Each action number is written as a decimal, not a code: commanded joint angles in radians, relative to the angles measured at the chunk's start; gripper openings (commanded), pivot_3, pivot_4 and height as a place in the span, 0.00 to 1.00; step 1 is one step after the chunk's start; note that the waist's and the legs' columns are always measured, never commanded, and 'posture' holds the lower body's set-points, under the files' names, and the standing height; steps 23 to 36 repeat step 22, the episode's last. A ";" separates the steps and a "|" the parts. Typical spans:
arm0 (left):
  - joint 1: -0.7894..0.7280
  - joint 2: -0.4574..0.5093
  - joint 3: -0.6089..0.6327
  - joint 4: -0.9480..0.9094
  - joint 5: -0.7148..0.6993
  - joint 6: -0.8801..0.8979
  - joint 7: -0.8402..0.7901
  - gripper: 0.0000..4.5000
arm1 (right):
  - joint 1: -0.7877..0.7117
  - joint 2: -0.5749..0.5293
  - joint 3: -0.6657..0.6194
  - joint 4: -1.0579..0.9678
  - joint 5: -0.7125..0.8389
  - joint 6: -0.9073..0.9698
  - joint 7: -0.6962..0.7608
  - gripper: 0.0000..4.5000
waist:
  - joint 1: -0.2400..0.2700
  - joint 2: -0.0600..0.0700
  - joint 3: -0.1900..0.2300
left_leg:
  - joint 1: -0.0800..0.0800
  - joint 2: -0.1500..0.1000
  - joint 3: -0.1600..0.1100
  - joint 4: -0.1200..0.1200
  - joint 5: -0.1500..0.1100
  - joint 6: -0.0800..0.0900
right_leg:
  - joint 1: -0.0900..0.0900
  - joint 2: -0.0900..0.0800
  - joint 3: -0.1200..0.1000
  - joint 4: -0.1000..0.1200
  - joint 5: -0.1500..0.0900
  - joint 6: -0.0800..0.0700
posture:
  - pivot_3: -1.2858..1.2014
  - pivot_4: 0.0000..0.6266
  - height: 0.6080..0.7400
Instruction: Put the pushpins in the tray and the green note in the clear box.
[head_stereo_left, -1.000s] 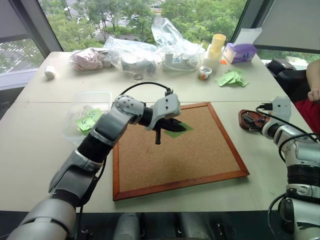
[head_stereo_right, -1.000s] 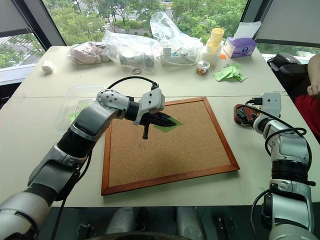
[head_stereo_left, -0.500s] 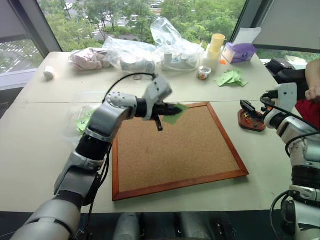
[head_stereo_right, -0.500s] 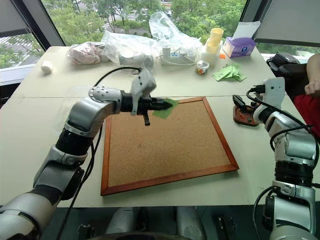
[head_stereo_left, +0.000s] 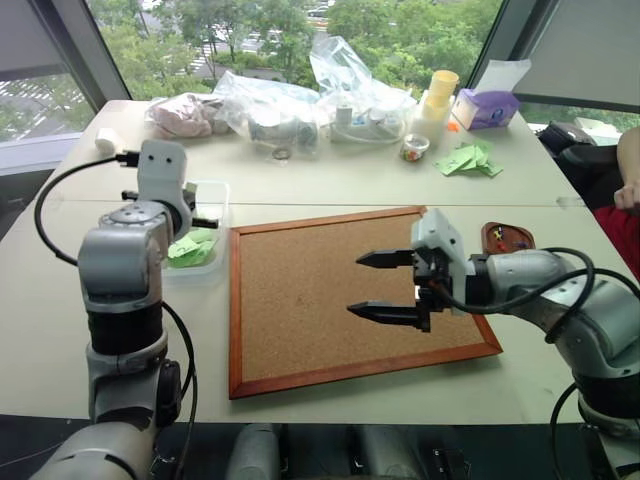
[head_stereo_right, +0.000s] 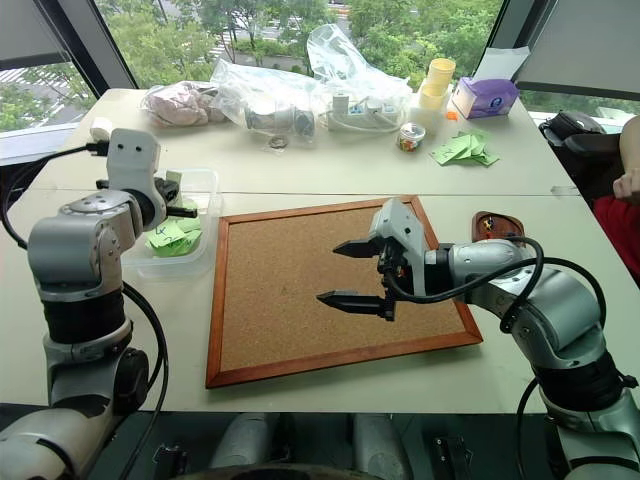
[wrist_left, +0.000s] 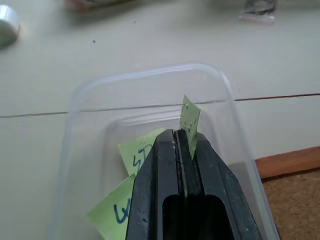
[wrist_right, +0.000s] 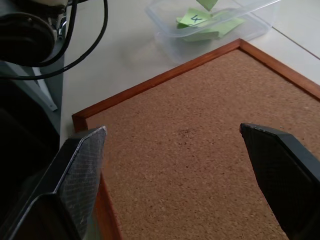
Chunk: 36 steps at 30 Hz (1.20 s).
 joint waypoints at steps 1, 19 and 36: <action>0.012 -0.004 0.035 -0.016 -0.002 -0.028 0.027 0.21 | -0.032 -0.007 0.009 0.020 -0.035 -0.045 0.018 1.00 | 0.001 0.000 0.000 | 0.000 0.000 0.000 0.000 0.000 0.000 | 0.000 0.000 0.000 0.000 0.000 0.000 | 0.52 0.24 0.99; 0.075 0.204 0.127 -0.239 -0.481 -0.099 -0.471 0.99 | 0.103 -0.036 -0.338 0.066 0.071 0.073 -0.114 1.00 | 0.001 -0.002 0.001 | 0.000 0.000 0.001 -0.001 0.000 -0.001 | 0.000 -0.002 -0.001 0.000 0.000 0.000 | 0.52 0.24 0.99; 0.126 0.245 0.168 -0.263 -0.580 -0.099 -0.540 0.99 | 0.162 -0.043 -0.394 0.048 0.084 0.090 -0.140 1.00 | -0.001 -0.002 0.001 | 0.001 0.000 0.002 -0.001 0.000 -0.001 | 0.000 -0.002 -0.001 -0.001 0.000 0.000 | 0.52 0.24 0.99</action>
